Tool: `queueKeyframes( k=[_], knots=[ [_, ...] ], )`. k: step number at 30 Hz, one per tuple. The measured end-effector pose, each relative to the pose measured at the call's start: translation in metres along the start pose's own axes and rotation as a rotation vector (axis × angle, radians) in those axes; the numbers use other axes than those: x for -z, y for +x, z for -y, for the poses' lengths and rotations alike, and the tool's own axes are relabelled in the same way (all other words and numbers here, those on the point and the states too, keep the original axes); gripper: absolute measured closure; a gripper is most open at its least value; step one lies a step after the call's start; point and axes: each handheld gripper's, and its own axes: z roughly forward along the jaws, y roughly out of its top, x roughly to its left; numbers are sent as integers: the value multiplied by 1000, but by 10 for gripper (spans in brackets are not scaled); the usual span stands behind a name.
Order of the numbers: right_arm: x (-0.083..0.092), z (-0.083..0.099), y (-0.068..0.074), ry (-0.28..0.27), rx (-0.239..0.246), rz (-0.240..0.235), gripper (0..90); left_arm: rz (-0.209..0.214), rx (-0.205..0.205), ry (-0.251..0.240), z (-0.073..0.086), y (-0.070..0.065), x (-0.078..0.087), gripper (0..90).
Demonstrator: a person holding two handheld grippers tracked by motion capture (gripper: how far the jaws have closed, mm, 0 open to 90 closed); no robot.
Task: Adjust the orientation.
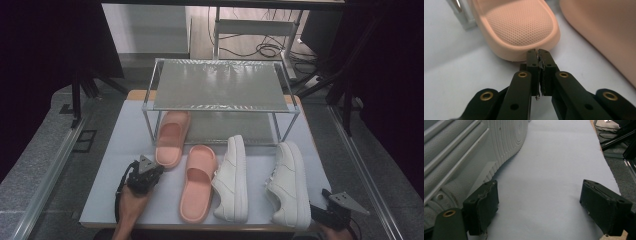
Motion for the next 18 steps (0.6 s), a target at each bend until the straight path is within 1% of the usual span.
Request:
queueKeyframes(
  k=[8,11,18],
  knots=[
    [0,0,0,0,0,0,155,-6,4,-33,-13,-1,-4,863],
    [0,0,0,0,0,0,155,-6,-3,-32,-16,-1,-6,860],
    [0,0,0,0,0,0,154,-12,-8,-22,-25,-1,-17,860]
  ],
)
